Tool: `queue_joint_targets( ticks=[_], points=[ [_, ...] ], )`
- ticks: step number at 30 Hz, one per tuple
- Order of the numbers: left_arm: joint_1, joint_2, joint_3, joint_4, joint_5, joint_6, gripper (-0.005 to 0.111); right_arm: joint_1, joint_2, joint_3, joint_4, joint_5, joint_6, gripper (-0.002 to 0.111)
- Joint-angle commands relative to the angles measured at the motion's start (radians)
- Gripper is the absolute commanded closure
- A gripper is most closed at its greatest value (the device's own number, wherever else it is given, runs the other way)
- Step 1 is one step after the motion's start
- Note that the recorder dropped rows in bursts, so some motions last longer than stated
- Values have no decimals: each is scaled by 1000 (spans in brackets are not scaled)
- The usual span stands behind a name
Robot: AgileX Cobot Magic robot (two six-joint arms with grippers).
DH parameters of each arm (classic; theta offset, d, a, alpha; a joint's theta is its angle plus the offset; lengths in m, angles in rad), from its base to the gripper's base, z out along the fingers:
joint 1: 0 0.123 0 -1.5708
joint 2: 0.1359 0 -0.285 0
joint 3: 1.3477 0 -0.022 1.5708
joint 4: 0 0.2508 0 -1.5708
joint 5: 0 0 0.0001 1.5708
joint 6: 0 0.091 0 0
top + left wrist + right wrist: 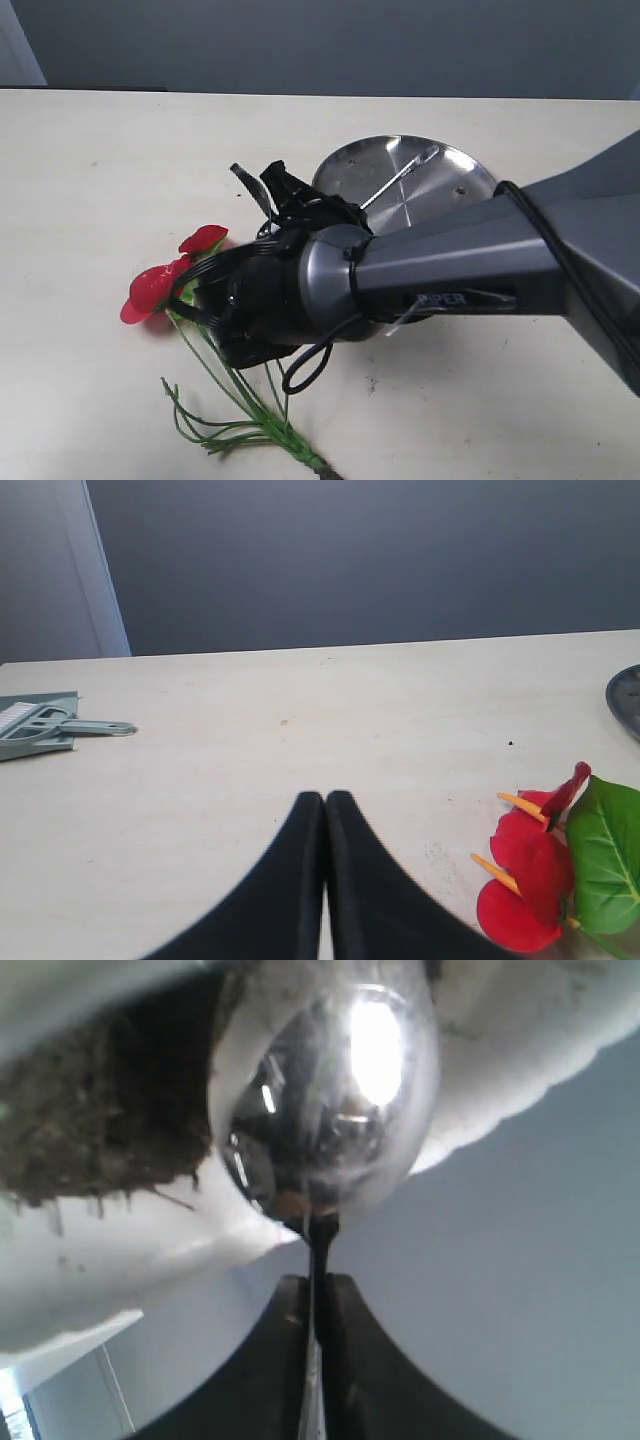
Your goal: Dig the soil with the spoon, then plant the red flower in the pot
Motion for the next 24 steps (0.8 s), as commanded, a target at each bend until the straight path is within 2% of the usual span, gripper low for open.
queue_joint_targets(
  ticks=[1, 11, 20, 24],
  points=[
    [0, -5, 0, 0, -3, -4, 106, -3, -41, 4, -63, 28, -8, 109],
    [0, -5, 0, 0, -3, -4, 106, -1, -41, 4, 62, -13, -23, 109],
    [0, -5, 0, 0, -3, -4, 106, 12, 16, 4, 87, -29, -23, 109],
    [0, -5, 0, 0, -3, -4, 106, 10, 9, 4, 38, 12, -23, 109]
  ],
)
